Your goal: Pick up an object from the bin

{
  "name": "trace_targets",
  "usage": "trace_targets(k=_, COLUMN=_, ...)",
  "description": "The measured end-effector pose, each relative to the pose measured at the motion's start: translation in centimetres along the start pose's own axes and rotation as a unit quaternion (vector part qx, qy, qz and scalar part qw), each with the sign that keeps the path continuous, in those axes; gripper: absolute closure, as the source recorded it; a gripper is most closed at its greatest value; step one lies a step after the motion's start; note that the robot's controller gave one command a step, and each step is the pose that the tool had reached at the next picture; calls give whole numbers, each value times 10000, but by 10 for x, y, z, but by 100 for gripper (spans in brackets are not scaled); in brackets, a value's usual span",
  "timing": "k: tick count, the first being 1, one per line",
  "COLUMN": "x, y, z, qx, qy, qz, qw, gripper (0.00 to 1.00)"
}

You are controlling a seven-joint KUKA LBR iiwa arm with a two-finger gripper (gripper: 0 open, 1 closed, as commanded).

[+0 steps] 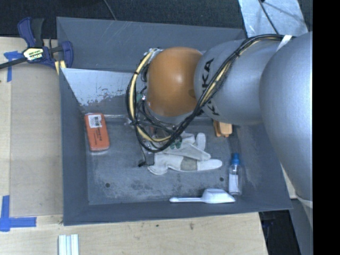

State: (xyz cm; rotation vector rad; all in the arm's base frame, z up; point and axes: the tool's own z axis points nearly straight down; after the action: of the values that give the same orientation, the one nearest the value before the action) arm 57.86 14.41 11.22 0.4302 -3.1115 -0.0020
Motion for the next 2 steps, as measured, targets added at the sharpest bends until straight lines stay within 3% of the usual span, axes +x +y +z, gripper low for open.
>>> trace_targets(k=1, x=-17, y=-10, z=-6, qx=5, qy=-64, qz=364, qw=9993, gripper=0)
trace_targets(k=2, x=-21, y=-41, z=19, qx=2, qy=-21, qz=1110, qw=9938, gripper=0)
